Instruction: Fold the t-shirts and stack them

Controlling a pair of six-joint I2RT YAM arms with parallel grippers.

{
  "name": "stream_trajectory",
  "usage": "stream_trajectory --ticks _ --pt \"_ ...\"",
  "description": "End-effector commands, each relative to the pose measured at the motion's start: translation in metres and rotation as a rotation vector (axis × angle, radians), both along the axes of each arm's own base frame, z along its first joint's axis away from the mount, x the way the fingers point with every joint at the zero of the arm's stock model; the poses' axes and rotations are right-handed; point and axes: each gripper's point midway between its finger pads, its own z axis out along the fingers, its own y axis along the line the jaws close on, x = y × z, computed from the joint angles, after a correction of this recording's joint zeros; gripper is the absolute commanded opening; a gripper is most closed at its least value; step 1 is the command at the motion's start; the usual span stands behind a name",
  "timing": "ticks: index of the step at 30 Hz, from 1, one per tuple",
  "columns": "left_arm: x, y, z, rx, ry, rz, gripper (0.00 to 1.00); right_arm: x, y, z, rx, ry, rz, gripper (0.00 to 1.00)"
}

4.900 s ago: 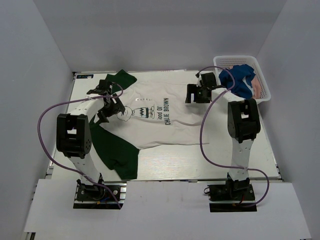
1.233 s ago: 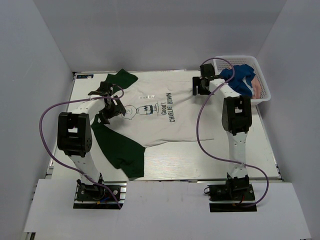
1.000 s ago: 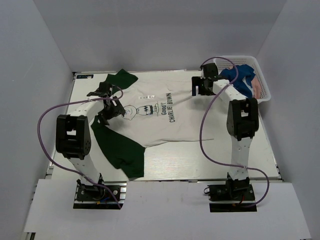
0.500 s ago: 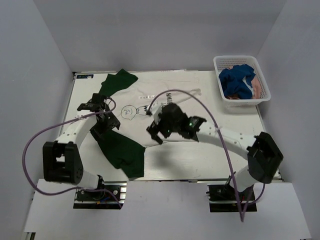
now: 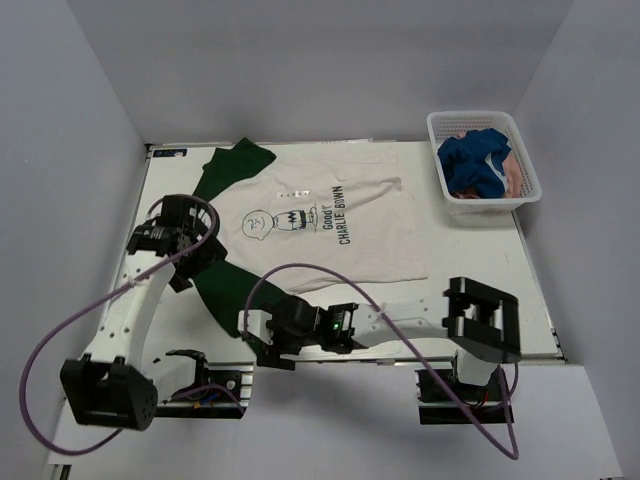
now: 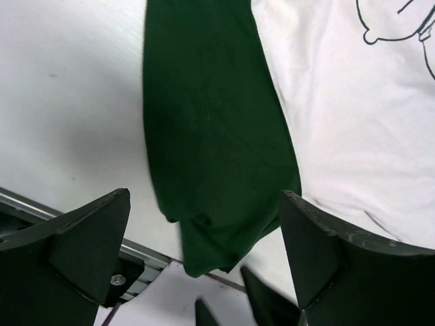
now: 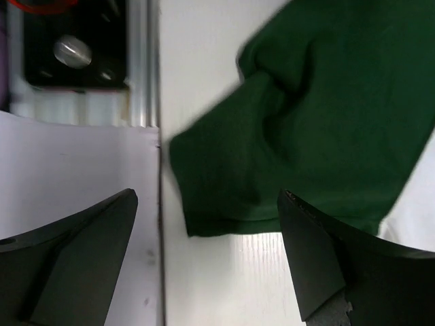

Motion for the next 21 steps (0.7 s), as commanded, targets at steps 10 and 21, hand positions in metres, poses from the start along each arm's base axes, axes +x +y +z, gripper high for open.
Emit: stream_trajectory --ticks 10,21 --pt "-0.023 0.011 0.014 0.035 -0.062 0.025 1.0 0.056 0.039 -0.004 0.093 -0.119 -0.24 0.0" --pt "-0.017 0.006 0.008 0.019 -0.049 -0.013 1.0 0.108 0.03 0.022 0.052 0.302 -0.531 0.0"
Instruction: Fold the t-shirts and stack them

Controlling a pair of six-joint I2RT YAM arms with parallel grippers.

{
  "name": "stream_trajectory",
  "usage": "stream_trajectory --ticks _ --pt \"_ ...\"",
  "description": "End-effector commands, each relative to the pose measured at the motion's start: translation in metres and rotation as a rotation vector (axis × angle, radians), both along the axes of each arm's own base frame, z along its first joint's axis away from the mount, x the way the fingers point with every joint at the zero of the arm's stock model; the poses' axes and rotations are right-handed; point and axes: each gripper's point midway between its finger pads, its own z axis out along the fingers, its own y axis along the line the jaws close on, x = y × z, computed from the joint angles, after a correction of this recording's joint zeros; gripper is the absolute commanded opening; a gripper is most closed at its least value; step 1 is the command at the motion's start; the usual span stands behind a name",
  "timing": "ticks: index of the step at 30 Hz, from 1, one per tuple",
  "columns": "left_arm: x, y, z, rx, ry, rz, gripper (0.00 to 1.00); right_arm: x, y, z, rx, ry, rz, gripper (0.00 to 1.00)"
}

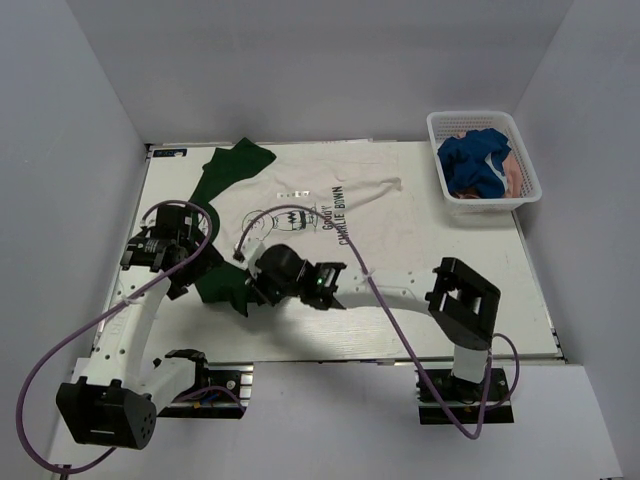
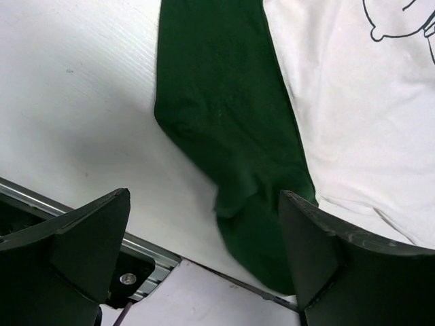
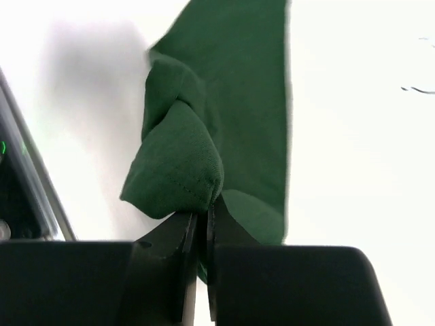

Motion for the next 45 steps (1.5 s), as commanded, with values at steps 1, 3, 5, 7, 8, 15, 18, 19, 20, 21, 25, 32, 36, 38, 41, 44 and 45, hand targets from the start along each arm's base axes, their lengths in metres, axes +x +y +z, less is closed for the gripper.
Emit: stream_trajectory --ticks 1,3,5,7,8,15,18,19,20,21,25,32,36,38,41,44,45 --pt "-0.001 0.0 -0.003 0.002 0.002 -0.022 1.0 0.014 -0.011 -0.016 -0.035 0.227 -0.121 0.0" --pt "-0.004 -0.002 -0.007 -0.005 0.016 -0.036 1.0 0.034 -0.021 -0.034 -0.085 0.294 -0.175 0.0" --pt "-0.009 -0.005 -0.018 -0.017 0.056 -0.06 1.0 0.051 -0.036 -0.055 -0.125 0.37 -0.277 0.0" --pt "-0.012 -0.007 -0.021 -0.011 0.068 -0.081 1.0 0.057 -0.037 -0.056 -0.115 0.4 -0.26 0.0" --pt "-0.013 -0.011 -0.021 -0.028 0.071 -0.099 1.0 0.057 -0.038 -0.054 -0.111 0.395 -0.247 0.0" --pt "-0.012 -0.04 -0.027 -0.173 0.035 -0.192 1.0 0.023 -0.041 -0.028 -0.051 0.338 -0.022 0.0" --pt "-0.01 -0.053 -0.024 -0.227 0.006 -0.231 1.0 -0.001 -0.046 -0.013 0.02 0.403 0.025 0.0" --pt "-0.011 -0.064 -0.023 -0.292 -0.002 -0.256 1.0 -0.001 -0.044 -0.008 0.049 0.414 0.026 0.0" --pt "-0.018 -0.066 -0.035 -0.309 0.017 -0.251 1.0 -0.004 -0.043 -0.007 0.052 0.432 0.031 0.0" --pt "-0.016 -0.071 -0.039 -0.336 -0.005 -0.255 1.0 -0.004 -0.041 -0.007 0.053 0.444 0.02 0.0" --pt "-0.018 -0.091 -0.056 -0.465 -0.073 -0.267 1.0 0.001 -0.037 -0.033 -0.009 0.544 -0.092 0.0" --pt "-0.02 -0.096 -0.091 -0.508 -0.051 -0.21 0.97 0.023 -0.062 -0.057 -0.088 0.534 -0.339 0.0" --pt "-0.016 -0.106 -0.102 -0.55 -0.046 -0.227 0.94 0.025 -0.065 -0.065 -0.112 0.545 -0.373 0.0" --pt "-0.014 -0.109 -0.109 -0.55 -0.039 -0.236 0.92 0.029 -0.065 -0.067 -0.114 0.553 -0.391 0.0" --pt "-0.01 -0.112 -0.113 -0.556 -0.03 -0.234 0.9 0.03 -0.064 -0.068 -0.114 0.555 -0.392 0.0" --pt "-0.004 -0.111 -0.121 -0.538 -0.023 -0.219 0.82 0.028 -0.065 -0.067 -0.111 0.551 -0.388 0.0" --pt "-0.003 -0.111 -0.123 -0.538 -0.023 -0.219 0.73 0.028 -0.065 -0.069 -0.112 0.551 -0.387 0.0"
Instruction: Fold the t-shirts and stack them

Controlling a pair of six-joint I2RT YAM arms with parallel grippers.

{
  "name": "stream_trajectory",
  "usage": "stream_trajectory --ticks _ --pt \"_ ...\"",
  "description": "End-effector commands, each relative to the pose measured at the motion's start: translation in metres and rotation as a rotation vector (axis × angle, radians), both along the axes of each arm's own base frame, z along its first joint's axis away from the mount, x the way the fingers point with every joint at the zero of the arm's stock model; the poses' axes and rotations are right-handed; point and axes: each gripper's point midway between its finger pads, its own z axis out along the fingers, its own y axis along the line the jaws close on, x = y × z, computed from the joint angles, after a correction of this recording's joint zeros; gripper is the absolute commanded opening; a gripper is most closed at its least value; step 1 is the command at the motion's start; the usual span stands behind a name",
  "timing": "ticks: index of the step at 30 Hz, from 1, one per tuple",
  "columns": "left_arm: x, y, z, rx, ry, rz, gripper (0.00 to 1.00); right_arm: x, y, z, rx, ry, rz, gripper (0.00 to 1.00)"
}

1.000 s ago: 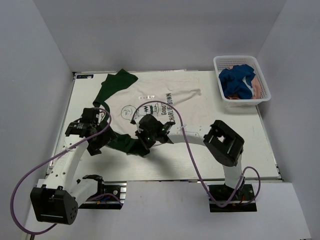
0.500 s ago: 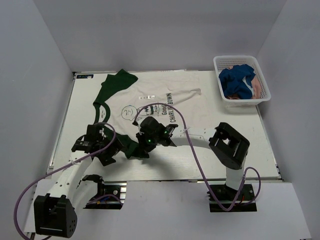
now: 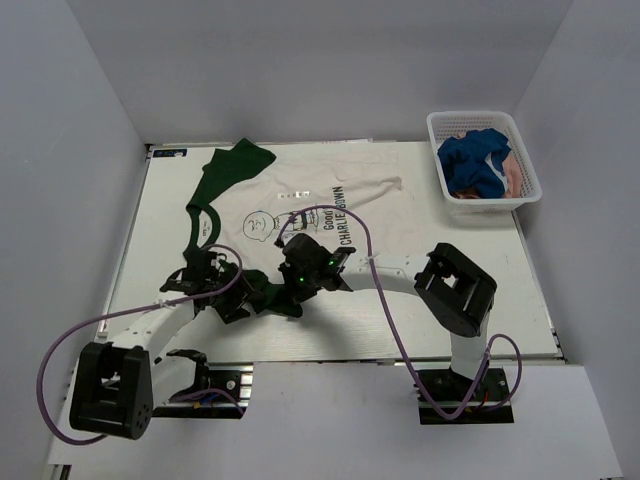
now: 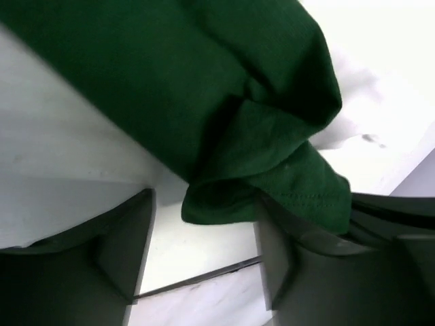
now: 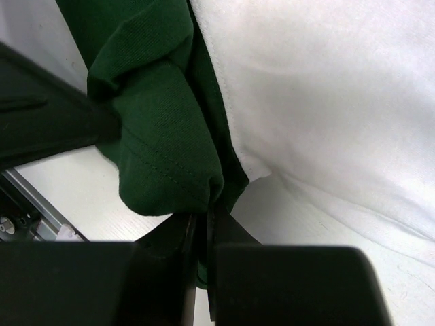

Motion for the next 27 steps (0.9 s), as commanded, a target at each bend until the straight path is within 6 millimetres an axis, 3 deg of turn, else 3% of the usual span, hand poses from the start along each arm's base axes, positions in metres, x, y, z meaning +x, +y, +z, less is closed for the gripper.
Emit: stream_trajectory --ticks 1,5,6,7,12,14,18,20,22,23,24,27 --pt "0.016 -0.006 0.001 -0.013 -0.043 -0.006 0.66 0.006 0.003 0.004 0.006 -0.009 -0.021 0.0" --pt "0.018 -0.011 0.005 -0.013 -0.037 -0.026 0.25 0.006 0.0 0.003 -0.007 -0.014 -0.022 0.0" --pt "0.017 -0.011 0.006 -0.012 -0.036 -0.026 0.06 0.006 0.001 0.003 -0.008 -0.02 -0.017 0.0" --pt "0.015 -0.01 0.007 -0.012 -0.034 -0.026 0.0 0.007 0.0 0.003 -0.012 -0.026 -0.021 0.0" --pt "0.015 -0.013 0.031 -0.018 -0.086 -0.053 0.0 0.006 -0.007 0.001 -0.049 -0.052 0.003 0.0" --pt "0.007 -0.007 0.038 0.014 -0.07 -0.051 0.0 0.003 -0.008 0.006 -0.052 -0.07 0.034 0.0" --pt "-0.008 0.007 0.063 0.09 -0.032 -0.047 0.0 -0.018 -0.016 0.02 -0.087 -0.146 0.141 0.0" --pt "-0.033 0.019 0.06 0.152 0.084 -0.045 0.0 -0.03 -0.014 0.028 -0.067 -0.182 0.227 0.0" --pt "-0.048 0.026 0.068 0.182 0.14 -0.041 0.0 -0.058 -0.008 0.033 -0.026 -0.163 0.345 0.02" --pt "-0.071 0.03 0.064 0.2 0.239 -0.049 0.0 -0.064 -0.007 0.034 -0.018 -0.173 0.385 0.04" --pt "-0.08 0.034 0.066 0.217 0.263 -0.046 0.0 -0.075 -0.003 0.034 -0.013 -0.177 0.424 0.07" --pt "-0.1 0.023 0.078 0.132 0.27 -0.099 0.07 -0.099 -0.004 0.027 -0.014 -0.155 0.538 0.19"
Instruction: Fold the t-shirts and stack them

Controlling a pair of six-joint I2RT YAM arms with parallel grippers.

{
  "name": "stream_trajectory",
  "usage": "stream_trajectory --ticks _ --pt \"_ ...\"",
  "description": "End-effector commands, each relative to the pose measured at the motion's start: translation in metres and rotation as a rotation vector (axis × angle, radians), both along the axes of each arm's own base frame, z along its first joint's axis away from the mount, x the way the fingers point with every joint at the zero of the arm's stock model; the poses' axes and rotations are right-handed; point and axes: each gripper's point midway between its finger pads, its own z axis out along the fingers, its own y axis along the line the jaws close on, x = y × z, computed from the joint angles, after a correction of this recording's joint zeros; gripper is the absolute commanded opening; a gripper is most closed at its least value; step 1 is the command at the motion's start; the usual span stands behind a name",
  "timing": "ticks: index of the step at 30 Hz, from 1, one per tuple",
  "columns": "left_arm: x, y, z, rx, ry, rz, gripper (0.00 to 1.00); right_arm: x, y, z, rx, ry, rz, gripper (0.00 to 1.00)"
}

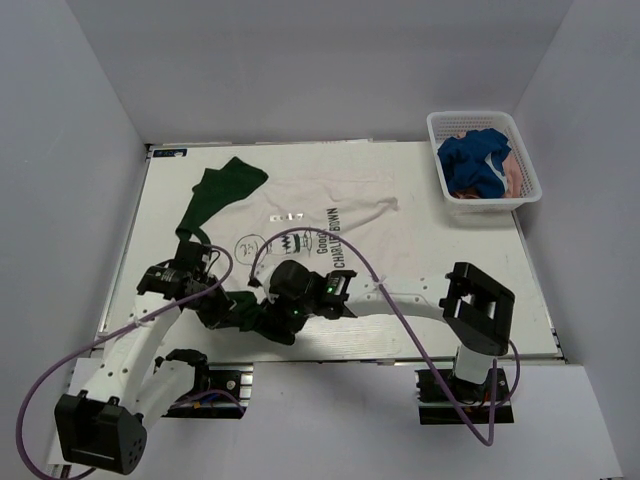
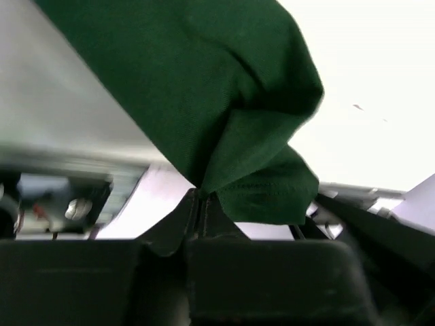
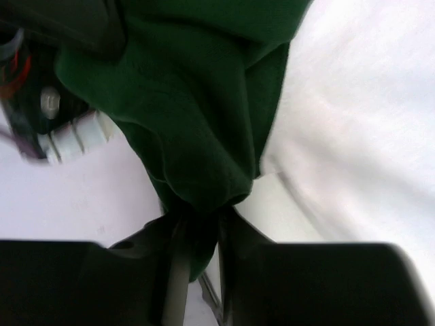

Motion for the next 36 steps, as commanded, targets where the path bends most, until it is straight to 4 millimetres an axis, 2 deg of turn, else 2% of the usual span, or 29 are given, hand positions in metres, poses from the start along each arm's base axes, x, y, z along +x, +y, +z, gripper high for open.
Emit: stream_trajectory --ticks 1,2,3,5,6,7,8,9,11,13,15,16,18,19,21,22,24,25,26,27,28,29,30,31,32,33,34,35,36 --pt "-0.045 0.005 0.012 -0.001 0.114 -0.02 0.12 -0.034 -0.017 -0.017 -0.073 0.017 0.182 0.26" --pt "-0.05 0.006 0.018 -0.002 0.11 -0.02 0.18 -0.038 -0.019 -0.018 -0.076 0.017 0.205 0.34" --pt "-0.053 0.01 0.02 0.016 0.117 -0.016 0.18 -0.04 -0.02 -0.02 -0.082 0.018 0.217 0.53" --pt "-0.055 0.013 0.023 0.034 0.108 -0.021 0.2 -0.047 -0.026 -0.022 -0.081 0.027 0.245 0.78" --pt "-0.057 0.007 0.027 -0.009 0.107 -0.031 0.3 -0.048 -0.025 -0.017 -0.063 0.02 0.253 0.9" --pt "-0.058 0.005 0.028 -0.022 0.106 -0.044 0.37 -0.049 -0.027 -0.012 -0.046 0.015 0.258 0.9" --pt "-0.06 0.003 0.027 -0.031 0.108 -0.047 0.39 -0.054 -0.028 -0.011 -0.026 0.023 0.287 0.9" --pt "-0.06 0.004 0.027 -0.029 0.104 -0.057 0.44 -0.055 -0.031 0.002 0.011 0.009 0.287 0.9" --pt "-0.063 0.003 0.024 -0.033 0.121 -0.074 0.62 -0.056 -0.034 0.005 0.047 0.007 0.291 0.9" --pt "-0.062 0.001 0.028 -0.048 0.112 -0.098 0.79 -0.047 -0.035 0.021 0.088 -0.037 0.252 0.9" --pt "-0.052 0.006 0.035 -0.011 0.072 -0.089 0.86 -0.034 -0.04 0.022 0.082 -0.063 0.168 0.9" --pt "-0.042 0.009 0.044 0.014 0.036 -0.081 0.91 -0.029 -0.04 0.027 0.095 -0.068 0.146 0.9" --pt "-0.021 0.021 0.047 0.105 -0.001 -0.042 0.95 -0.008 -0.046 0.027 0.083 -0.083 0.05 0.9" --pt "-0.003 0.022 0.057 0.118 -0.061 -0.015 1.0 -0.004 -0.048 0.03 0.082 -0.059 -0.011 0.9" --pt "0.019 0.023 0.052 0.141 -0.086 0.007 1.0 0.036 -0.062 0.028 0.063 -0.037 -0.247 0.9" --pt "0.043 0.016 0.057 0.119 -0.163 -0.01 1.0 0.053 -0.071 0.023 0.051 -0.022 -0.32 0.9" --pt "0.068 0.01 0.057 0.106 -0.201 -0.024 1.0 0.077 -0.086 0.018 0.026 0.016 -0.438 0.9" --pt "0.084 0.011 0.049 0.134 -0.175 -0.018 1.0 0.098 -0.098 0.012 0.006 0.032 -0.514 0.9" --pt "0.103 0.017 0.045 0.171 -0.199 0.009 1.0 0.107 -0.105 0.005 -0.021 0.038 -0.552 0.9" --pt "0.114 0.022 0.038 0.196 -0.185 0.027 1.0 0.127 -0.123 -0.004 -0.059 0.053 -0.628 0.9" --pt "0.125 0.023 0.036 0.211 -0.181 0.031 1.0 0.14 -0.129 -0.002 -0.067 0.028 -0.669 0.9" --pt "0.139 0.027 0.018 0.258 -0.133 0.038 1.0 0.147 -0.139 -0.013 -0.111 0.03 -0.703 0.9" --pt "0.146 0.033 0.011 0.304 -0.113 0.036 1.0 0.168 -0.153 -0.015 -0.126 0.032 -0.764 0.9" --pt "0.164 0.039 0.015 0.33 -0.123 0.07 1.0 0.179 -0.161 -0.012 -0.141 0.017 -0.798 0.9" --pt "0.174 0.048 0.011 0.392 -0.109 0.085 1.0 0.192 -0.164 -0.008 -0.146 -0.01 -0.816 0.9" --pt "0.184 0.055 -0.007 0.433 -0.056 0.091 1.0 0.205 -0.175 -0.018 -0.178 -0.012 -0.854 0.9" --pt "0.206 0.057 0.001 0.453 -0.089 0.106 1.0 0.231 -0.18 0.0 -0.162 -0.066 -0.91 0.9" --pt "0.217 0.058 -0.001 0.471 -0.089 0.11 1.0 0.243 -0.186 -0.006 -0.19 -0.064 -0.918 0.9" --pt "0.239 0.062 0.009 0.478 -0.127 0.127 1.0 0.248 -0.186 -0.014 -0.22 -0.056 -0.916 0.9"
